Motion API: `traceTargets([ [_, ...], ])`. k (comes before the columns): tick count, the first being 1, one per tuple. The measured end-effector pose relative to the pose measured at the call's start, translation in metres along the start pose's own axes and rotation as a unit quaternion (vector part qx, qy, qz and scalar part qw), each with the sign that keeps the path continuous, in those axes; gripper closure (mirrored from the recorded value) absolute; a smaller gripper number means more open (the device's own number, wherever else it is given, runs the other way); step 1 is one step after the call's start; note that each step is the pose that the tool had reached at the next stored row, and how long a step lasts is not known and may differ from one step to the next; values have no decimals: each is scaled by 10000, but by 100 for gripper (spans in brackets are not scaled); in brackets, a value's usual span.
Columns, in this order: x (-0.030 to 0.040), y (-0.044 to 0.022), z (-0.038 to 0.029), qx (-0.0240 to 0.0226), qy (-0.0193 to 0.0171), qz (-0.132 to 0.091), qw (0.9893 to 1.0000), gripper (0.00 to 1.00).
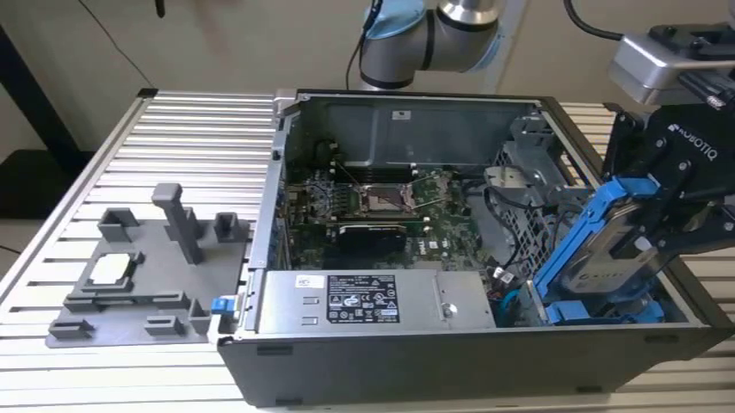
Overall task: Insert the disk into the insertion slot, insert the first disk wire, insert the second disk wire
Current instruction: 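Insert the disk into the insertion slot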
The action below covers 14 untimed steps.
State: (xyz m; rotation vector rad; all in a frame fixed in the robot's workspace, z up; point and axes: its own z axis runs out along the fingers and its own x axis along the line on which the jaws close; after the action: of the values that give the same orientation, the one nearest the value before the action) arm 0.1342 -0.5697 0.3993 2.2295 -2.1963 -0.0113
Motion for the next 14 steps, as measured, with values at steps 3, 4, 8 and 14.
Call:
traceTargets([
  [3, -7, -11, 53, 0, 0, 0, 10000, 67],
  [4, -8, -14, 71, 0, 0, 0, 10000, 67],
  [8, -14, -23, 144, 0, 1, 0, 10000, 67],
  [14, -14, -27, 211, -1, 1, -1, 10000, 67],
])
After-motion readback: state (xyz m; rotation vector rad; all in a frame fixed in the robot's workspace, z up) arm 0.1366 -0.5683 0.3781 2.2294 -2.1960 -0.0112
